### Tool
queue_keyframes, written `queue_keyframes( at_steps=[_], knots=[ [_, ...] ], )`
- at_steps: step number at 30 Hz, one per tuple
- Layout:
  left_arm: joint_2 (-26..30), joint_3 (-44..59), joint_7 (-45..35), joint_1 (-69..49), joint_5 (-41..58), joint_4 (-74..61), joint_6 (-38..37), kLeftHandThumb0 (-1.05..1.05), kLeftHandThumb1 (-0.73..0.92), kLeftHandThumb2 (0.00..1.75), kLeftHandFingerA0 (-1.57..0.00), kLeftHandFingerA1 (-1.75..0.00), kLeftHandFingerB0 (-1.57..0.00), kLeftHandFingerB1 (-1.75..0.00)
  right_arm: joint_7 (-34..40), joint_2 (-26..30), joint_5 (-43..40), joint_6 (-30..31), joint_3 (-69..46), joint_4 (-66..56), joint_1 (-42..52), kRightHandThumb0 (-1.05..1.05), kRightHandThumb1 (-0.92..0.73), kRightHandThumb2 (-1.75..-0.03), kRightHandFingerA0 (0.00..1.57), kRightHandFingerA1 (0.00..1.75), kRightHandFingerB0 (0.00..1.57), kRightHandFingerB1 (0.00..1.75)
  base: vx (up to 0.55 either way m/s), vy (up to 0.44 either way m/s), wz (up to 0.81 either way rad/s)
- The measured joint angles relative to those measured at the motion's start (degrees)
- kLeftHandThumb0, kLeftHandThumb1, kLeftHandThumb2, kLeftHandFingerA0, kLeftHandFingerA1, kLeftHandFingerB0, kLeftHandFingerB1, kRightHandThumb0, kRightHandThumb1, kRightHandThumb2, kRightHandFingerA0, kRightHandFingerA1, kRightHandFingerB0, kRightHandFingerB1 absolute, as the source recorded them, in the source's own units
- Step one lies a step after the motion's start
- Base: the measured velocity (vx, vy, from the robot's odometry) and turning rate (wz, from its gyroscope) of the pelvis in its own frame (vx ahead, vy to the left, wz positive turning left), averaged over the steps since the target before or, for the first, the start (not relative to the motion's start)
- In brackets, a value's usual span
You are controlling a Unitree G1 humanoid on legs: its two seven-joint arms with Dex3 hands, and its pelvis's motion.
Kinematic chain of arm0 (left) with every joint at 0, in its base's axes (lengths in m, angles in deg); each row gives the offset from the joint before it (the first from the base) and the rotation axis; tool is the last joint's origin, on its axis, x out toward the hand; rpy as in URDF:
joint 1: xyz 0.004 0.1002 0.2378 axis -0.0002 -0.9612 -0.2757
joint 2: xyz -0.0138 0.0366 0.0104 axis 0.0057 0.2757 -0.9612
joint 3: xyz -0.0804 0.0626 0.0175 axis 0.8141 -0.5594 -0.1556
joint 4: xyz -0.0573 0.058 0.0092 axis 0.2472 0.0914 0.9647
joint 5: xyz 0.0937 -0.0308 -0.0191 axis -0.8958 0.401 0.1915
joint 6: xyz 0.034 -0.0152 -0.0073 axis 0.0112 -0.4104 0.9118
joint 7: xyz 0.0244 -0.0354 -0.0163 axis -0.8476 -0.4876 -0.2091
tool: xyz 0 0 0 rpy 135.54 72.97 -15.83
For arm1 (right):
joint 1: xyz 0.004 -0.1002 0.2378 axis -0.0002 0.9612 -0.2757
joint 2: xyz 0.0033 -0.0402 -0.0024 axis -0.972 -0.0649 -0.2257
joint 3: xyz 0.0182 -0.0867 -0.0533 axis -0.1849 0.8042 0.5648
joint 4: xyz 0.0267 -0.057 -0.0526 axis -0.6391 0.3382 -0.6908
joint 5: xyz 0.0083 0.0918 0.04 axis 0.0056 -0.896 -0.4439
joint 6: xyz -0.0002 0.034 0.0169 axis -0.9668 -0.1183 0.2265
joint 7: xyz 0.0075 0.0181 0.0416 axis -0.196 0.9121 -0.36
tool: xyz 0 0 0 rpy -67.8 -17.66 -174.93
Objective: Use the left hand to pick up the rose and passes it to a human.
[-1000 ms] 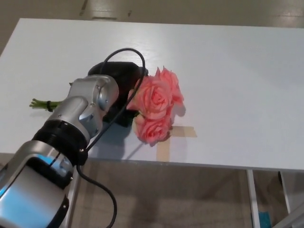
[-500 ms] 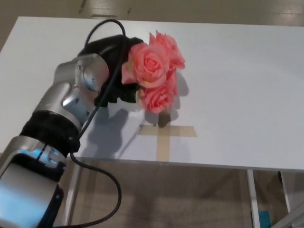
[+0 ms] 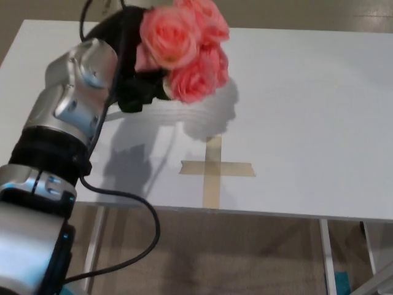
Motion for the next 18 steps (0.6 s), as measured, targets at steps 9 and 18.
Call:
queue_keyframes(
  at_steps=[9,18],
  knots=[
    [-5.0,10.4,0.0,0.0,8.0,-8.2,1.8,-0.20,0.82,0.63,-0.60,-1.70,-0.58,-1.32,-0.1,0.0,0.0,0.0,0.1,0.0,-0.1,-0.41,-0.62,-0.59,0.61,0.44,0.56,0.41,0.00,0.000,0.00],
    [-8.9,18.4,-0.2,1.0,16.0,-13.3,7.1,-0.23,0.75,0.73,-0.86,-1.51,-0.74,-1.17,-0.1,0.0,0.0,0.0,0.1,0.0,-0.1,-0.41,-0.63,-0.59,0.64,0.44,0.58,0.42,0.00,0.000,0.00]
  ],
)
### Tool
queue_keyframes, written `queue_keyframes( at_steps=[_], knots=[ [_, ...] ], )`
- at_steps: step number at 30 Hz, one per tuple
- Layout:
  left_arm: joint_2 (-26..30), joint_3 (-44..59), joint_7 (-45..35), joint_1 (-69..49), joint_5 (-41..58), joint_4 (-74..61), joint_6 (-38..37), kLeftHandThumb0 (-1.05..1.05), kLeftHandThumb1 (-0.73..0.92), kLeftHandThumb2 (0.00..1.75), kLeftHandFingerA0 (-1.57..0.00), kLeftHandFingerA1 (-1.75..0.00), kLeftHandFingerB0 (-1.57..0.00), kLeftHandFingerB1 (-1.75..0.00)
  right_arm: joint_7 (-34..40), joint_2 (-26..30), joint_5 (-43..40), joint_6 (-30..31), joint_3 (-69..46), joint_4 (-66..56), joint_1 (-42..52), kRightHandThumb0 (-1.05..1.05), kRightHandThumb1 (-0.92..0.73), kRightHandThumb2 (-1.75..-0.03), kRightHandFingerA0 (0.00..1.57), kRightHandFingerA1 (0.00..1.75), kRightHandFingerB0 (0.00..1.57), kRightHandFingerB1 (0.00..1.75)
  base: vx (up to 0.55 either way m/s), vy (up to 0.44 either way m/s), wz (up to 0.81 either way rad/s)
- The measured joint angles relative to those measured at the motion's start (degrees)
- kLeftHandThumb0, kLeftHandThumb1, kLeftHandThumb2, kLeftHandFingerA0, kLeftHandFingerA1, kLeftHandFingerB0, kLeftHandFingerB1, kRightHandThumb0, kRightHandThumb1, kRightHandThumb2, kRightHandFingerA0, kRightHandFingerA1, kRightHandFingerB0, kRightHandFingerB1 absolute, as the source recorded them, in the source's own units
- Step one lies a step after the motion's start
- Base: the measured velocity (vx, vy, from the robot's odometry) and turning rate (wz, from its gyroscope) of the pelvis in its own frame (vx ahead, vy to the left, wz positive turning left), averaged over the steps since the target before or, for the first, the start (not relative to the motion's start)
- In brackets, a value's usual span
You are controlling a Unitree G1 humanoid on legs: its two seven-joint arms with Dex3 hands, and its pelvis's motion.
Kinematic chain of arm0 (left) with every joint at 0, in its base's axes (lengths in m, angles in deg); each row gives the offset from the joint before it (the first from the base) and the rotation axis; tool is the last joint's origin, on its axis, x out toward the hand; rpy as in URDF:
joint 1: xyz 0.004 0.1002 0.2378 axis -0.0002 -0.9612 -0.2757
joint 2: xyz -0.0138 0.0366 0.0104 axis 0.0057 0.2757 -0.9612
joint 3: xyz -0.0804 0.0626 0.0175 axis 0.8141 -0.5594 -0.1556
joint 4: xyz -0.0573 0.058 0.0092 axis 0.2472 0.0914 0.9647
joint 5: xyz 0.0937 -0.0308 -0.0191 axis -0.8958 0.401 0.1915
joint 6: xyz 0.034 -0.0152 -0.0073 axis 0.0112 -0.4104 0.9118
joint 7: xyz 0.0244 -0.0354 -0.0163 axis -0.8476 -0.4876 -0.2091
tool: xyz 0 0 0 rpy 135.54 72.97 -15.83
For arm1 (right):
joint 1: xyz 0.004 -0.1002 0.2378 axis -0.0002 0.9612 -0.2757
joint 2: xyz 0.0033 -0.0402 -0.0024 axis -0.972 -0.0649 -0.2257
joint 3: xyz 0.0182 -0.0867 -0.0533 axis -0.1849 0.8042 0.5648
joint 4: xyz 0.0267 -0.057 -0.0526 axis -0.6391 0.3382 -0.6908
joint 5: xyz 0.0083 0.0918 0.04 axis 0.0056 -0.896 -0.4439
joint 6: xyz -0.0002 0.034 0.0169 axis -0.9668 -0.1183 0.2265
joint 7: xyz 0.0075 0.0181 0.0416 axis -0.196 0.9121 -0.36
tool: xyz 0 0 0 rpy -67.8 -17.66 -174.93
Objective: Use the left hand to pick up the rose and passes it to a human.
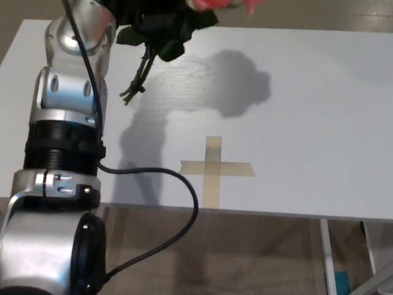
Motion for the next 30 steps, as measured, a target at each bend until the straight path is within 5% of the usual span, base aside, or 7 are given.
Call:
queue_keyframes(
  at_steps=[8,21,24,28,29,30],
  knots=[
    [-3.1,4.6,0.1,1.0,7.3,-5.2,7.1,-0.24,0.73,0.68,-1.03,-1.50,-0.82,-1.05,-0.2,0.0,0.0,0.0,0.0,0.0,0.0,-0.41,-0.63,-0.59,0.64,0.44,0.59,0.42,0.00,0.000,0.00],
    [-5.9,5.2,1.7,-0.1,14.1,-8.6,14.2,-0.22,0.72,0.71,-1.02,-1.54,-0.80,-1.07,-0.7,0.0,0.1,0.4,0.6,0.0,0.0,-0.41,-0.63,-0.59,0.64,0.44,0.59,0.42,0.00,0.000,0.00],
    [-6.4,4.8,1.9,-1.0,15.1,-8.8,14.6,-0.21,0.77,0.66,-1.00,-1.49,-0.89,-0.74,-0.7,0.0,0.1,0.4,0.6,0.0,0.0,-0.41,-0.63,-0.59,0.64,0.44,0.57,0.42,0.00,0.000,0.00],
    [-7.2,3.6,2.4,-2.5,16.0,-8.9,15.2,-0.21,0.77,0.66,-1.00,-1.49,-0.89,-0.74,-0.8,0.0,0.1,0.4,0.6,0.0,0.0,-0.41,-0.63,-0.59,0.64,0.44,0.57,0.42,0.00,0.000,0.00],
    [-7.2,3.3,2.5,-2.7,16.0,-8.9,15.3,-0.21,0.77,0.65,-0.94,-1.52,-0.78,-0.54,-0.8,0.0,0.1,0.4,0.6,0.0,0.0,-0.41,-0.63,-0.59,0.64,0.44,0.57,0.42,0.00,0.000,0.00],
    [-7.3,3.0,2.7,-2.9,16.1,-9.1,15.5,-0.21,0.77,0.65,-0.94,-1.52,-0.78,-0.54,-0.8,0.0,0.1,0.4,0.6,0.0,0.0,-0.41,-0.63,-0.59,0.64,0.44,0.57,0.42,0.00,0.000,0.00]
  ],
)
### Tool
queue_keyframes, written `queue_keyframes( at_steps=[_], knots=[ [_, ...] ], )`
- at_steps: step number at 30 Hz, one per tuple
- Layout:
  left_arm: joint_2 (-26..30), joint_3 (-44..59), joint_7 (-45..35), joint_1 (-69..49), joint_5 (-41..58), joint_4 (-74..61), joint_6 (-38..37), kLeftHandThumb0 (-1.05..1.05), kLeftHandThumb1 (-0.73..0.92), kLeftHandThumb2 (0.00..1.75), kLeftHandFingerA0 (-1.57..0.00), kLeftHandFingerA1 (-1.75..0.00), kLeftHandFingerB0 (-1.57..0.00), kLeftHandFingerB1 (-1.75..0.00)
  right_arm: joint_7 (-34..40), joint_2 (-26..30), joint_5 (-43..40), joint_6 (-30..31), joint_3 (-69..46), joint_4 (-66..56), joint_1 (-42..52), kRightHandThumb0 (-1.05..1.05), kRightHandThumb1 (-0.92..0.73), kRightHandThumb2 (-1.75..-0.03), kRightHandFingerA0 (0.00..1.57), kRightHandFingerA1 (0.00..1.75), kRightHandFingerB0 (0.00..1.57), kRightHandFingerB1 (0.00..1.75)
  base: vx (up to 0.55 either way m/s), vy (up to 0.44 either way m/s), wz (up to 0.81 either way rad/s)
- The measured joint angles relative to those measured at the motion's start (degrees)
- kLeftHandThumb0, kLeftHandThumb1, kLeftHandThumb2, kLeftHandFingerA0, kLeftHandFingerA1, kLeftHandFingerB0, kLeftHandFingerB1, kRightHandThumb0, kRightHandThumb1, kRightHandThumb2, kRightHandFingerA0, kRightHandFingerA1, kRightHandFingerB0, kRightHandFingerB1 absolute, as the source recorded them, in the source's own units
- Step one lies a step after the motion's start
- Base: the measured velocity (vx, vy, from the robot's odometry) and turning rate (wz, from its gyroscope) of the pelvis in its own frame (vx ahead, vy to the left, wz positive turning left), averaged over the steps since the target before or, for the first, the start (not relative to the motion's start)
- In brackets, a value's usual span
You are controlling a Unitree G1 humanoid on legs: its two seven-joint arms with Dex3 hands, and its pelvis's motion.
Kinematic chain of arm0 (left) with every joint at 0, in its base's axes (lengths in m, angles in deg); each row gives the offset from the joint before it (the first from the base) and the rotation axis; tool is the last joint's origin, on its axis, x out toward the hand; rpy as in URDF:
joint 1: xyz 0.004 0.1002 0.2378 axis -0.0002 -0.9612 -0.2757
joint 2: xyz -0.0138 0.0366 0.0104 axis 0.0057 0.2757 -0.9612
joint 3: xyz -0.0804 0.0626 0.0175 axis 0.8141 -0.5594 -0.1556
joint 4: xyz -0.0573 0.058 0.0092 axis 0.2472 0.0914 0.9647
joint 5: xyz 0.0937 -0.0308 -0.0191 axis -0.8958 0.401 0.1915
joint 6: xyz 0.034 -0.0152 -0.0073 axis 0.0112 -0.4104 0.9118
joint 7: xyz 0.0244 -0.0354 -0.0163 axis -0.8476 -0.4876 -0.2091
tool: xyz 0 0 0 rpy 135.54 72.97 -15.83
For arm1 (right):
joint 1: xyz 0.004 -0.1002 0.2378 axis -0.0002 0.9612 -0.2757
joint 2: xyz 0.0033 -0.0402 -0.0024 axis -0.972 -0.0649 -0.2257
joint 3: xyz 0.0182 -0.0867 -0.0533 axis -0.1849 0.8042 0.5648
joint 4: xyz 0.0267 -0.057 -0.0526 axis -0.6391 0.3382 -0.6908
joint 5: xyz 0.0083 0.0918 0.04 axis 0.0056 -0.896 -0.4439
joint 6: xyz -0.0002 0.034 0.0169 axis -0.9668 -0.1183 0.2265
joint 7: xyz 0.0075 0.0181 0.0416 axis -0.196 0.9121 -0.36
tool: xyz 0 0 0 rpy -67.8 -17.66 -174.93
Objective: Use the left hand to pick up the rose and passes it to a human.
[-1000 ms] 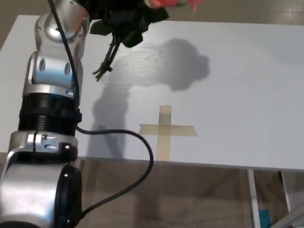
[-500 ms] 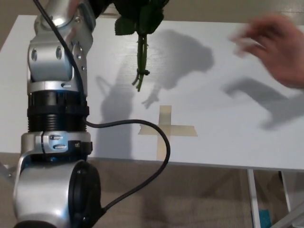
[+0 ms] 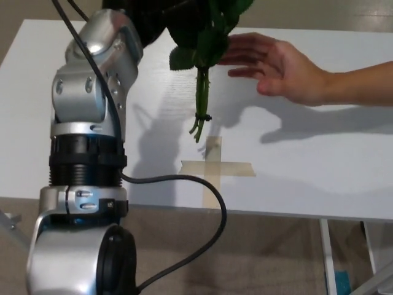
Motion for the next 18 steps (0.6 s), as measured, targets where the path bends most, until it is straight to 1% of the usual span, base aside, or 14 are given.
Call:
queue_keyframes(
  at_steps=[3,4,5,6,7,8,10,11,12,13,18],
  knots=[
    [-0.2,-0.7,0.4,-0.4,0.3,-0.5,0.5,-0.21,0.77,0.65,-0.94,-1.52,-0.78,-0.54,-0.1,0.0,0.0,0.0,0.0,0.0,-0.1,-0.41,-0.63,-0.59,0.64,0.44,0.57,0.42,0.00,0.000,0.00],
    [-0.2,-0.8,0.5,-0.5,0.4,-0.7,0.6,-0.21,0.79,0.63,-0.94,-1.48,-0.85,-0.58,-0.1,0.0,0.0,0.0,0.0,0.0,-0.1,-0.41,-0.63,-0.59,0.64,0.44,0.57,0.42,0.00,0.000,0.00],
    [-0.1,-1.1,0.6,-0.6,0.5,-0.7,0.7,-0.21,0.79,0.63,-0.94,-1.48,-0.85,-0.58,-0.1,0.0,0.0,0.0,0.0,0.0,-0.1,-0.41,-0.63,-0.59,0.64,0.44,0.57,0.42,0.00,0.000,0.00],
    [-0.1,-1.3,0.6,-0.6,0.6,-0.7,0.7,-0.23,0.78,0.63,-0.94,-1.48,-0.88,-0.68,-0.1,0.0,0.0,0.0,0.0,0.0,-0.1,-0.41,-0.63,-0.59,0.64,0.44,0.57,0.42,0.00,0.000,0.00],
    [-0.1,-1.9,0.5,-0.8,0.9,-0.6,0.7,-0.23,0.78,0.63,-0.94,-1.48,-0.88,-0.68,-0.2,0.0,0.0,0.0,0.1,0.0,-0.1,-0.41,-0.63,-0.59,0.64,0.44,0.57,0.42,0.00,0.000,0.00],
    [-0.1,-2.2,0.5,-0.8,1.0,-0.5,0.7,-0.24,0.77,0.66,-0.96,-1.48,-0.85,-0.85,-0.2,0.0,0.0,0.0,0.1,0.0,-0.1,-0.41,-0.63,-0.59,0.63,0.44,0.57,0.42,0.00,0.000,0.00],
    [-0.1,-3.0,0.4,-1.0,1.3,-0.4,0.7,-0.24,0.77,0.66,-0.96,-1.48,-0.85,-0.85,-0.2,0.0,0.0,0.0,0.1,0.0,-0.1,-0.41,-0.63,-0.59,0.63,0.44,0.57,0.42,0.00,0.000,0.00],
    [-0.1,-3.2,0.3,-1.1,1.4,-0.3,0.7,-0.24,0.75,0.68,-0.96,-1.52,-0.79,-1.07,-0.2,0.0,0.0,0.0,0.1,0.0,-0.1,-0.41,-0.63,-0.59,0.64,0.44,0.57,0.42,0.00,0.000,0.00],
    [-0.2,-3.6,0.3,-1.2,1.5,-0.2,0.7,-0.24,0.75,0.68,-0.96,-1.52,-0.79,-1.07,-0.2,0.0,0.0,0.0,0.1,0.0,0.0,-0.41,-0.63,-0.59,0.64,0.44,0.57,0.42,0.00,0.000,0.00],
    [-0.4,-4.1,0.4,-1.3,1.5,-0.2,0.6,-0.24,0.74,0.69,-0.94,-1.52,-0.75,-1.16,-0.2,0.0,0.0,0.0,0.1,0.0,0.1,-0.41,-0.63,-0.59,0.64,0.44,0.57,0.42,0.00,0.000,0.00],
    [-2.6,-5.7,0.9,-2.5,1.7,0.2,-0.4,-0.24,0.74,0.71,-0.94,-1.52,-0.76,-1.17,-0.2,0.0,0.0,0.0,0.2,0.0,0.4,-0.41,-0.63,-0.60,0.64,0.44,0.56,0.42,0.00,0.000,0.00]
  ],
)
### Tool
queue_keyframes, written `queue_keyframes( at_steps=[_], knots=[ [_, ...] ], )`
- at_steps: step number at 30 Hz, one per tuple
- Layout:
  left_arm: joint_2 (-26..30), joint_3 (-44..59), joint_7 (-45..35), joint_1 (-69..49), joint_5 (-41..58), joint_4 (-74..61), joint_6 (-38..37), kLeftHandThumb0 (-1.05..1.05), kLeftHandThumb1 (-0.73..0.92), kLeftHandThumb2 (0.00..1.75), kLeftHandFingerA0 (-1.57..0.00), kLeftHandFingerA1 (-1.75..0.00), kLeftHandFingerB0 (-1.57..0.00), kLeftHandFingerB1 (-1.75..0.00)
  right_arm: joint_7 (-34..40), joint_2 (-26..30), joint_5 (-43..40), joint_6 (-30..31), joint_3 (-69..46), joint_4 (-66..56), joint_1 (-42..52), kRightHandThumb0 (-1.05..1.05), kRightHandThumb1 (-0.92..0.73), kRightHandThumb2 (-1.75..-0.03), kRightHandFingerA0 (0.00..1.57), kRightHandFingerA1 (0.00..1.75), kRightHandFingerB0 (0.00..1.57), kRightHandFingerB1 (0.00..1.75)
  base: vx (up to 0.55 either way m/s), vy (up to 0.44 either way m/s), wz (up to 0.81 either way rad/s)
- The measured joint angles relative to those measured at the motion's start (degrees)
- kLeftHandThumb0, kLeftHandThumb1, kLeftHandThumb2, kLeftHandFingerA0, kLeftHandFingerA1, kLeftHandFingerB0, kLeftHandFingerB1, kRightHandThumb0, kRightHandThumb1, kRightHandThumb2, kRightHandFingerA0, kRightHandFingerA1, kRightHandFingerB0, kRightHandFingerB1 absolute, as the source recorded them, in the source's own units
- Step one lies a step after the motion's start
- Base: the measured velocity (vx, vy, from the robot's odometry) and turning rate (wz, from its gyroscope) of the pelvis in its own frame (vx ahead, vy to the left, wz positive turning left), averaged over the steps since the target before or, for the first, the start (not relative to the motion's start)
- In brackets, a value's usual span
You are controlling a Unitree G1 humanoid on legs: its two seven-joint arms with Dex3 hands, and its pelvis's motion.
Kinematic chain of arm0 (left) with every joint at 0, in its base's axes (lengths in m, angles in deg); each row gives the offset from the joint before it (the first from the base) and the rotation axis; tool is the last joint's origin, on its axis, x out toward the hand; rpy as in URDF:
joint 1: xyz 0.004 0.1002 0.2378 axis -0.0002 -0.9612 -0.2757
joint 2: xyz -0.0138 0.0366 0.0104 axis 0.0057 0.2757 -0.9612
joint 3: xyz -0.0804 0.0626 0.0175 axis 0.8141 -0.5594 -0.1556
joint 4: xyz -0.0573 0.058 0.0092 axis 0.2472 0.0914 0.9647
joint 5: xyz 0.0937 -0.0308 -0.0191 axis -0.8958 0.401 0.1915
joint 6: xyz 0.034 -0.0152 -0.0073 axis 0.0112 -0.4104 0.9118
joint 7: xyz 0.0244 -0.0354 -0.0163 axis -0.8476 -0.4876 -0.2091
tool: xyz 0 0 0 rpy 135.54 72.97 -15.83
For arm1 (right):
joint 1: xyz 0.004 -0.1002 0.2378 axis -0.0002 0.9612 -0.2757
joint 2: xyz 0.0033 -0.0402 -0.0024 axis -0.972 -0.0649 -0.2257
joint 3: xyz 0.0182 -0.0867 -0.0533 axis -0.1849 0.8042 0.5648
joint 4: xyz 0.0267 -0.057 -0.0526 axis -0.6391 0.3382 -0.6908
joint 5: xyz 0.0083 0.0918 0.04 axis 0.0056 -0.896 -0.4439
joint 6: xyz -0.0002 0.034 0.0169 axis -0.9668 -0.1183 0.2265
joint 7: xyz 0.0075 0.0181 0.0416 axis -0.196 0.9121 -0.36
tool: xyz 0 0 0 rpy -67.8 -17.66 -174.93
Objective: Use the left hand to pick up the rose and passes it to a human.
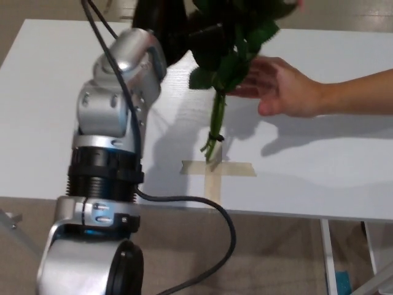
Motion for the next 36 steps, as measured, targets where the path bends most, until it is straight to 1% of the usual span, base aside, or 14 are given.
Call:
queue_keyframes(
  at_steps=[5,9,11,14,16,20,23,28,36],
  knots=[
    [-1.8,-1.0,0.5,-1.0,0.2,0.3,-1.2,-0.23,0.74,0.71,-0.94,-1.51,-0.76,-1.19,0.0,0.0,0.1,0.0,0.5,0.0,0.5,-0.42,-0.64,-0.60,0.64,0.44,0.56,0.42,0.00,0.000,0.00],
    [-3.0,-2.0,1.3,-1.0,0.2,0.6,-1.7,-0.21,0.75,0.73,-0.93,-1.52,-0.77,-1.10,0.0,0.0,0.1,0.0,0.7,0.0,0.6,-0.42,-0.64,-0.60,0.64,0.44,0.57,0.42,0.00,0.000,0.00],
    [-3.5,-2.5,1.8,-0.9,0.2,1.4,-1.9,-0.21,0.76,0.73,-0.93,-1.52,-0.76,-1.10,0.0,0.0,0.1,-0.1,0.8,0.0,0.5,-0.42,-0.64,-0.60,0.64,0.44,0.57,0.42,0.00,0.000,0.00],
    [-3.7,-3.1,2.4,-0.3,0.3,2.8,-2.0,-0.21,0.76,0.72,-0.88,-1.55,-0.77,-1.06,0.0,0.0,0.1,-0.1,0.8,0.0,0.4,-0.42,-0.64,-0.60,0.64,0.44,0.57,0.42,0.00,0.000,0.00],
    [-3.8,-3.4,2.8,0.3,0.3,3.8,-2.1,-0.21,0.76,0.71,-0.87,-1.55,-0.77,-1.06,0.0,0.0,0.1,-0.1,0.9,0.0,0.3,-0.42,-0.64,-0.60,0.64,0.44,0.58,0.42,0.00,0.000,0.00],
    [-4.1,-4.0,3.6,2.2,0.3,6.9,-2.6,-0.21,0.77,0.71,-0.89,-1.52,-0.76,-1.07,0.0,0.0,0.0,-0.1,0.9,0.0,0.1,-0.41,-0.64,-0.59,0.64,0.44,0.59,0.42,0.00,0.000,0.00],
    [-4.5,-4.5,4.3,3.5,0.2,9.4,-3.5,-0.21,0.76,0.71,-0.88,-1.53,-0.76,-1.08,0.0,0.0,0.0,0.0,0.9,0.0,0.0,-0.41,-0.64,-0.59,0.64,0.44,0.59,0.42,0.00,0.000,0.00],
    [-4.8,-5.3,5.5,5.0,0.2,12.6,-5.5,-0.21,0.76,0.71,-0.88,-1.55,-0.74,-1.16,-0.2,0.0,0.0,0.0,0.8,-0.1,-0.4,-0.42,-0.64,-0.60,0.64,0.44,0.58,0.42,0.00,0.000,0.00],
    [-4.9,-5.7,6.1,5.0,0.5,14.8,-8.7,-0.21,0.76,0.71,-0.88,-1.55,-0.74,-1.16,-0.8,0.0,0.0,0.0,0.8,-0.1,-0.9,-0.42,-0.64,-0.59,0.63,0.44,0.56,0.42,0.00,0.000,0.00]
  ],
)
